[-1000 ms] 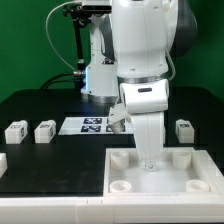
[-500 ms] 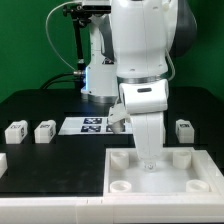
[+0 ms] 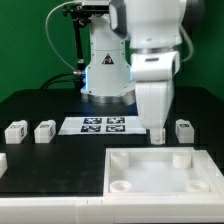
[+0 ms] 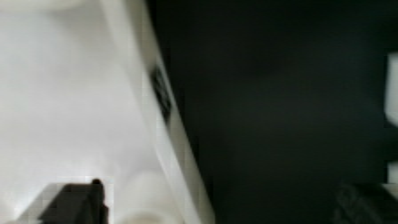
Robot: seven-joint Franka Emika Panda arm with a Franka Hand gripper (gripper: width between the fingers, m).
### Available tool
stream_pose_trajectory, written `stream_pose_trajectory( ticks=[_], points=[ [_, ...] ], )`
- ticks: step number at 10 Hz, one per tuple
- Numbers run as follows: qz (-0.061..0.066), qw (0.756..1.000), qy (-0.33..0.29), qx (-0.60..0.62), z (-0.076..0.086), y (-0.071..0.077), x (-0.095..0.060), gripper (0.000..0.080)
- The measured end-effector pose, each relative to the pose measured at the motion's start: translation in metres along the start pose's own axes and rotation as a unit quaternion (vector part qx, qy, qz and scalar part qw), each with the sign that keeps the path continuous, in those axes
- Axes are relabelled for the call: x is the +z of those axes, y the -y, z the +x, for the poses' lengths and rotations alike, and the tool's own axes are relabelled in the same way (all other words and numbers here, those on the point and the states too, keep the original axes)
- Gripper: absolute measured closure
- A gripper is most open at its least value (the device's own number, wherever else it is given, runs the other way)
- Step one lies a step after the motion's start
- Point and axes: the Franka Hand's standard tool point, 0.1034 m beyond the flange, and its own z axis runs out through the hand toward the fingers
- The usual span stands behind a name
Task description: Assemble one leg
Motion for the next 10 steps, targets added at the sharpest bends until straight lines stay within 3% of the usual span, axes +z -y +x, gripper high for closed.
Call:
stream_pose_trajectory(
  ticks=[1, 2, 3, 4, 6, 8, 9, 10],
  points=[
    [0.001, 0.995, 0.002, 0.097, 0.015, 0.009, -0.008, 0.0151],
    [-0.01, 0.987, -0.008, 0.159, 0.031, 0.015, -0.016, 0.0151],
    [-0.015, 0.983, -0.022, 0.183, 0.034, 0.03, -0.006, 0.0151],
    [-0.004, 0.972, -0.015, 0.236, 0.03, 0.032, -0.004, 0.0151],
    [-0.001, 0.949, -0.019, 0.313, 0.032, 0.031, -0.004, 0.0151],
    [0.012, 0.892, -0.013, 0.451, 0.034, 0.042, -0.001, 0.0151],
    [0.025, 0.844, 0.0, 0.536, 0.032, 0.05, 0.003, 0.0151],
    [0.029, 0.823, 0.008, 0.567, 0.031, 0.051, 0.003, 0.0151]
  ],
)
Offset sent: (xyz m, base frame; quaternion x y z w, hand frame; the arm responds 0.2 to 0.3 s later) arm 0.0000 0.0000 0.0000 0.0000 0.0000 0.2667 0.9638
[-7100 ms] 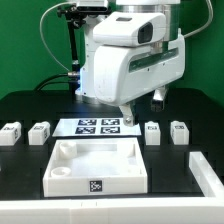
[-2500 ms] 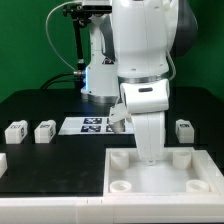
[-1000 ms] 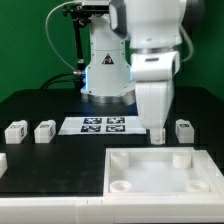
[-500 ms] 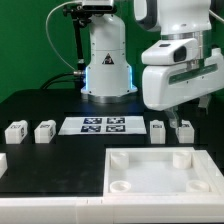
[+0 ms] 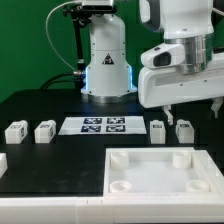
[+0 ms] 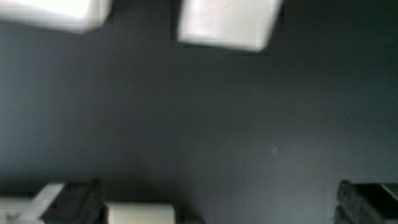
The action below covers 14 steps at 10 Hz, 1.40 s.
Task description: Assemble one leg
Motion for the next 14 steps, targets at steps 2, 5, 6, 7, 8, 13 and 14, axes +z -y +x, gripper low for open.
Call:
stream_pose_trajectory(
  ticks=[2, 5, 6, 7, 8, 13, 14],
  points=[
    [-0.003, 1.0, 0.016, -0.005, -0.001, -0.001, 0.0, 0.0151],
    [-0.014, 0.996, 0.092, -0.01, -0.013, -0.005, 0.001, 0.0151],
    [-0.016, 0.989, 0.148, 0.016, -0.015, -0.002, 0.006, 0.0151],
    [-0.022, 0.971, 0.236, 0.022, -0.028, 0.0, 0.016, 0.0151],
    [-0.021, 0.959, 0.281, 0.025, -0.025, 0.003, 0.021, 0.0151],
    [-0.027, 0.91, 0.414, 0.025, -0.026, 0.006, 0.028, 0.0151],
    [-0.028, 0.909, 0.416, 0.026, -0.027, 0.006, 0.029, 0.0151]
  ],
)
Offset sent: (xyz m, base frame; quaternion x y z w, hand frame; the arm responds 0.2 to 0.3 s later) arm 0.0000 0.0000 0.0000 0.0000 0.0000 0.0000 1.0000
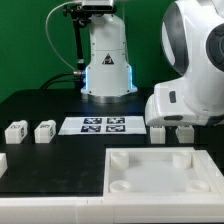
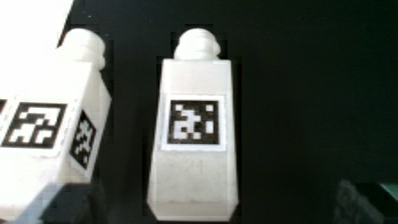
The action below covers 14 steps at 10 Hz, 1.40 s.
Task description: Assemble one leg
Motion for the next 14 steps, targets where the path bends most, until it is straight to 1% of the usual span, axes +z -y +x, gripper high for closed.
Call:
stream_pose_trajectory(
  ticks=[1, 2, 3, 4, 5, 7, 8, 9, 14],
  points=[
    [-0.003, 1.0, 0.011, 0.003, 0.0, 0.001, 0.011, 0.0151],
    [-0.005, 0.999, 0.039, 0.019, -0.002, 0.002, 0.024, 0.0151],
    [-0.008, 0.999, 0.045, 0.018, 0.003, 0.005, 0.03, 0.0151],
    [-0.007, 0.999, 0.032, 0.016, 0.006, 0.006, 0.032, 0.0151],
    [-0.007, 0.999, 0.032, 0.017, 0.006, 0.006, 0.031, 0.0151],
    [-0.007, 0.999, 0.033, 0.017, 0.006, 0.006, 0.032, 0.0416],
    [-0.007, 0.999, 0.033, 0.017, 0.006, 0.006, 0.032, 0.0416],
    [-0.007, 0.999, 0.033, 0.017, 0.006, 0.006, 0.032, 0.0486],
    [-0.007, 0.999, 0.033, 0.017, 0.006, 0.006, 0.032, 0.0486]
  ],
)
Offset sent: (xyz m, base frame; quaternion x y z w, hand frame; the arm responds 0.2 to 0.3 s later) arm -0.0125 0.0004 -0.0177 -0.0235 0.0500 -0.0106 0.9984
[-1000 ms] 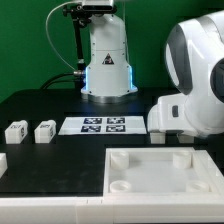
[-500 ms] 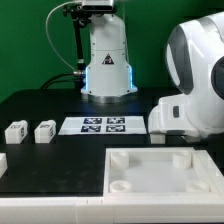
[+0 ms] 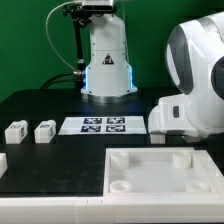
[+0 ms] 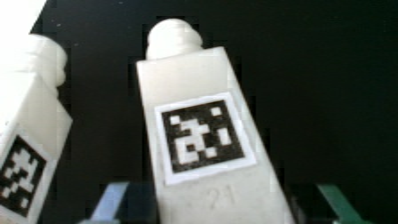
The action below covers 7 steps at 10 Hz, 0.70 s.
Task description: Assemble one leg
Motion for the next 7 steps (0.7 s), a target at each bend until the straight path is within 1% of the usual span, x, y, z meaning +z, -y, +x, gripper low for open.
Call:
stream_pose_trajectory(
  ticks=[1, 2, 3, 4, 5, 6, 7],
  points=[
    [0.0, 1.0, -0.001, 0.0, 0.0, 0.0, -0.001, 0.0486],
    [0.004, 1.0, -0.01, -0.006, -0.002, -0.005, -0.02, 0.0486],
    [0.005, 1.0, -0.021, -0.015, -0.02, -0.012, -0.054, 0.0486],
    [0.006, 0.999, -0.03, -0.016, -0.034, -0.017, -0.076, 0.0486],
    [0.004, 0.999, -0.042, -0.016, -0.047, -0.018, -0.093, 0.0486],
    [0.004, 0.999, -0.05, -0.016, -0.05, -0.018, -0.091, 0.0486],
    [0.007, 0.998, -0.065, -0.016, -0.042, -0.016, -0.088, 0.0486]
  ],
)
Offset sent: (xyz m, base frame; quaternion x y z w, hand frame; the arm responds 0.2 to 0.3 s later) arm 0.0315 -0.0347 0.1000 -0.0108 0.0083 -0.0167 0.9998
